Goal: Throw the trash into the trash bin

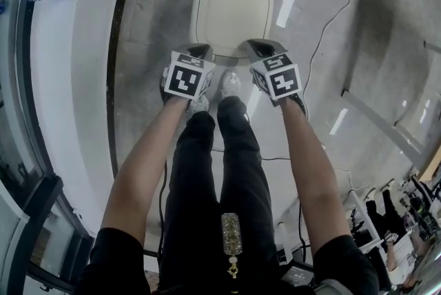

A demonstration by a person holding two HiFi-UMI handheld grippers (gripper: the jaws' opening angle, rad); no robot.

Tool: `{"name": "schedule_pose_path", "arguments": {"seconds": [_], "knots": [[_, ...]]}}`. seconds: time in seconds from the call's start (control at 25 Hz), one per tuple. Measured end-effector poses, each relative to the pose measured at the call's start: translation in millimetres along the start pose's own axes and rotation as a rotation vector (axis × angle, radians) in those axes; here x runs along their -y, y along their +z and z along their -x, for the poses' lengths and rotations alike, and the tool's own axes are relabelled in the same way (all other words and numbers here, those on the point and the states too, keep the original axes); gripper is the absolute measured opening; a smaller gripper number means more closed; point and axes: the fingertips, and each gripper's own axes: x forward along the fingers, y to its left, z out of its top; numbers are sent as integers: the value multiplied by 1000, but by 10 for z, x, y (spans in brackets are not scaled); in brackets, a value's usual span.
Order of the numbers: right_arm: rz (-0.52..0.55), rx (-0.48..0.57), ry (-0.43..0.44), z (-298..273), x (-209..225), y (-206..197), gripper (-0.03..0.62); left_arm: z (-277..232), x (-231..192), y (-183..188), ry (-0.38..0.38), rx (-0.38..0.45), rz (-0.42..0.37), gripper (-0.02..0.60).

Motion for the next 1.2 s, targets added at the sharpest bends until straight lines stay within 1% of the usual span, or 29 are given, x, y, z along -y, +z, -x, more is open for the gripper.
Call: {"name": "schedule_pose_path", "arguments": {"seconds": [0.16, 0.4, 0.56, 0.64, 0.88, 0.96, 1.08, 1.2], "knots": [[-23, 11, -21, 39, 2, 16, 2, 42, 20, 50, -12, 9, -6, 3], [-41, 67, -23, 386, -258, 203, 2, 379, 93, 271, -25, 76, -36, 3], [-87, 172, -35, 857, -406, 567, 2, 821, 219, 587, -61, 162, -68, 3], [-89, 229, -41, 1153, -536, 737, 2, 1113, 301, 721, -78, 205, -83, 3], [-108, 437, -105, 2057, -822, 1087, 2, 1983, 621, 1068, -115, 326, -161, 3], [-106, 483, -120, 2316, -919, 1196, 2, 2245, 733, 1148, -122, 363, -174, 3], [-107, 557, -143, 2717, -1049, 1421, 2, 2590, 896, 1193, -143, 400, -171, 3], [-74, 646, -130, 3160, -1271, 1678, 2, 2923, 1086, 1208, -165, 431, -176, 3]]}}
